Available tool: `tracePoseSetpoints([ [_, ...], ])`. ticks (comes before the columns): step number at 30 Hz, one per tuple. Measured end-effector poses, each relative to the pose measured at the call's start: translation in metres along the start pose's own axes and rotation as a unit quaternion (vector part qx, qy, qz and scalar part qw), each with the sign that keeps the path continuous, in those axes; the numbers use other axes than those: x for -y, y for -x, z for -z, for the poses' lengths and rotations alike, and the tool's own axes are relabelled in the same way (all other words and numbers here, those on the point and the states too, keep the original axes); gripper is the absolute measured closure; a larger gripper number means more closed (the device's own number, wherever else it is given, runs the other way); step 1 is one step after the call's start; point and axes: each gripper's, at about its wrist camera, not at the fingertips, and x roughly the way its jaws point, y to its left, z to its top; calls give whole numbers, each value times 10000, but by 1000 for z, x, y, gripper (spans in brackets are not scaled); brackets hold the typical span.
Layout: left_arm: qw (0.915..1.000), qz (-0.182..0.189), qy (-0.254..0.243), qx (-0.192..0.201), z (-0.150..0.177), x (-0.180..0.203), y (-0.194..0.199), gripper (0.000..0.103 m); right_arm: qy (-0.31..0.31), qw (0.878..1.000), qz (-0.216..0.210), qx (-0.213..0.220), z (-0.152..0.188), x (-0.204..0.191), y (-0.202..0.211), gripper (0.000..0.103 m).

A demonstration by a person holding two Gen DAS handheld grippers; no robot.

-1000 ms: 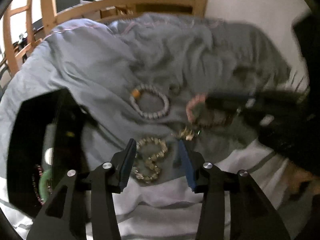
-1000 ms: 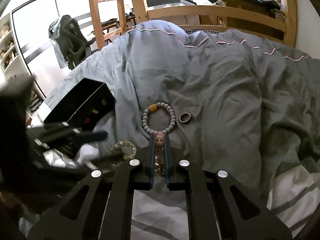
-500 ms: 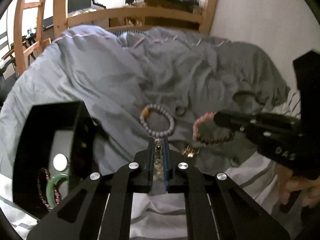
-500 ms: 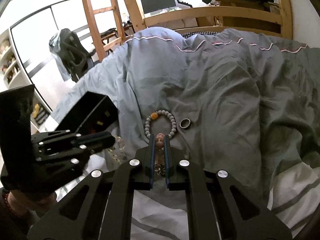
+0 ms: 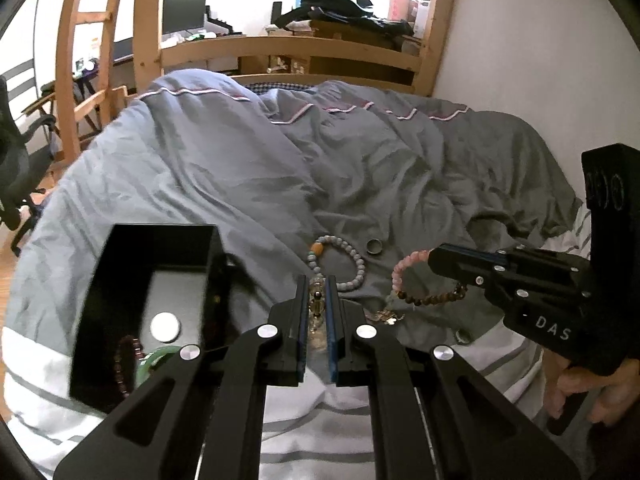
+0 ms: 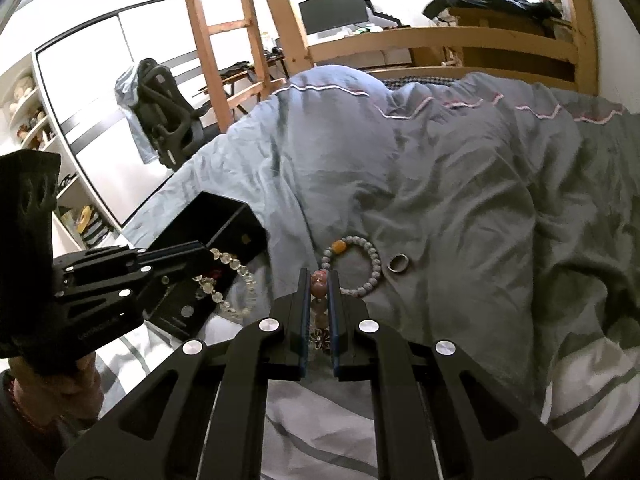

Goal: Organize jewelry
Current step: 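Carry the gold chain with the left tool while the right tool carries the peach bracelet to the box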

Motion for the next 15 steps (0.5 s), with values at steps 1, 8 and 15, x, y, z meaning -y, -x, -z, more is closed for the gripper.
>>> tracePoseSetpoints([
  [1, 10000, -20, 1, 0, 0, -1, 2, 96, 47, 10000, -7, 14, -2, -4, 0, 94],
  [8, 9995, -275, 101, 77, -3, -17, 22, 96, 361, 9993, -47, 80, -12, -29, 1, 94],
  [15, 9982, -469, 268, 242, -7, -38, 42, 96, 614, 9978, -198, 147, -23, -55, -2, 94],
])
